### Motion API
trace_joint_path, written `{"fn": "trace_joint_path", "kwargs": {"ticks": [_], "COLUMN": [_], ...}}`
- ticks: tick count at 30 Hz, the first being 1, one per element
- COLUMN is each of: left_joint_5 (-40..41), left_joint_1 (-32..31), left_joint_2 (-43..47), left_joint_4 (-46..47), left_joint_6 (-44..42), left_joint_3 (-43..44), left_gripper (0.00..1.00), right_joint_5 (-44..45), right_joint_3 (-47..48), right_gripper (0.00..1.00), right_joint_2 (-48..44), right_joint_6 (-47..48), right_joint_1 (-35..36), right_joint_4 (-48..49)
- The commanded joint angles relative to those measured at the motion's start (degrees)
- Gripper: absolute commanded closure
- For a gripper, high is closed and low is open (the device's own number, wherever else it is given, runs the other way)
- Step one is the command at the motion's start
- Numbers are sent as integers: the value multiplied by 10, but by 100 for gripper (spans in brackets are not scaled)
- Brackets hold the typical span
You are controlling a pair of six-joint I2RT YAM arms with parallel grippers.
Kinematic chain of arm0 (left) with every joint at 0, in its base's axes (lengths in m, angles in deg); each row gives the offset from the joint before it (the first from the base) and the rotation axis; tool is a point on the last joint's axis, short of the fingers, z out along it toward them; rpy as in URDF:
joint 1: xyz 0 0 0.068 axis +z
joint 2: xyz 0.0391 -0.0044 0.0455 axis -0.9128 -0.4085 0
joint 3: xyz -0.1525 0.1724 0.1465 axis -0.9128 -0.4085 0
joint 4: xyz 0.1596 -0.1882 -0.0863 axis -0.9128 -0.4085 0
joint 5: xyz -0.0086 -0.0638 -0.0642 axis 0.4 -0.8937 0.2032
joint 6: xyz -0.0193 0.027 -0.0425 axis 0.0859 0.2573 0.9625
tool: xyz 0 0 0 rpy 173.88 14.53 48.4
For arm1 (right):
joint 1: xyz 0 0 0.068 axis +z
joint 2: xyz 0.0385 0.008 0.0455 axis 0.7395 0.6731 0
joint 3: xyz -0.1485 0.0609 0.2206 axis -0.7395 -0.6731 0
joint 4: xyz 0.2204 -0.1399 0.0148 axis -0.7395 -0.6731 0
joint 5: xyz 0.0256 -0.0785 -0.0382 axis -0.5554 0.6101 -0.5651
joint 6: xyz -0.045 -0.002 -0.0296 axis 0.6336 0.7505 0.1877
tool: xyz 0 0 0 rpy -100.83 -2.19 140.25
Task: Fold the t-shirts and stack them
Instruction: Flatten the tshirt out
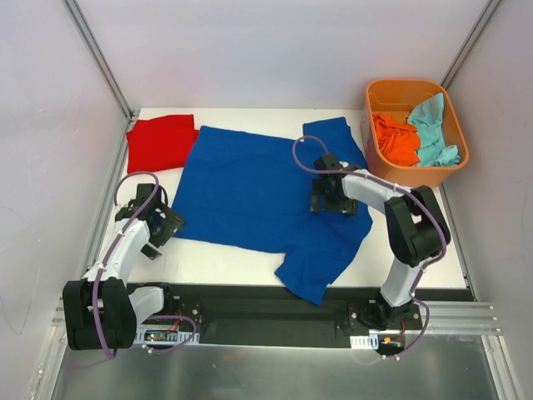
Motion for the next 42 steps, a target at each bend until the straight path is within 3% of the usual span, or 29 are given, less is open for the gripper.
{"fn": "trace_joint_path", "kwargs": {"ticks": [1, 7, 14, 15, 24, 29, 34, 35, 36, 42], "left_joint_5": [25, 21, 13, 13, -9, -8, -49, -53, -55, -42], "left_joint_1": [5, 5, 5, 5, 5, 5, 5, 5, 5, 5], "left_joint_2": [5, -17, -17, -21, -88, -158, -199, -199, -198, -156], "left_joint_4": [-13, -12, -10, -10, 52, 78, 102, 106, 110, 112], "left_joint_6": [13, 14, 38, 40, 49, 47, 51, 52, 56, 58], "left_joint_3": [22, 37, 19, 19, 23, 41, 40, 34, 25, -4], "left_gripper": [1, 1, 1, 9, 42, 49, 79, 95, 100, 100], "right_joint_5": [-17, -59, -48, -38, -1, 29, 70, 69, 62, 0], "right_joint_3": [89, 171, 118, 102, -58, -125, -133, -135, -139, -155], "right_gripper": [4, 4, 4, 4, 4, 4, 4, 4, 4, 4], "right_joint_2": [61, 129, -3, -24, -248, -331, -360, -361, -363, -344], "right_joint_6": [30, 67, 106, 108, 63, 35, 3, -1, -3, 15], "right_joint_1": [-44, -76, -44, -36, 56, 136, 201, 207, 219, 308], "right_joint_4": [16, 4, 15, 16, 8, -32, -104, -111, -117, -121]}}
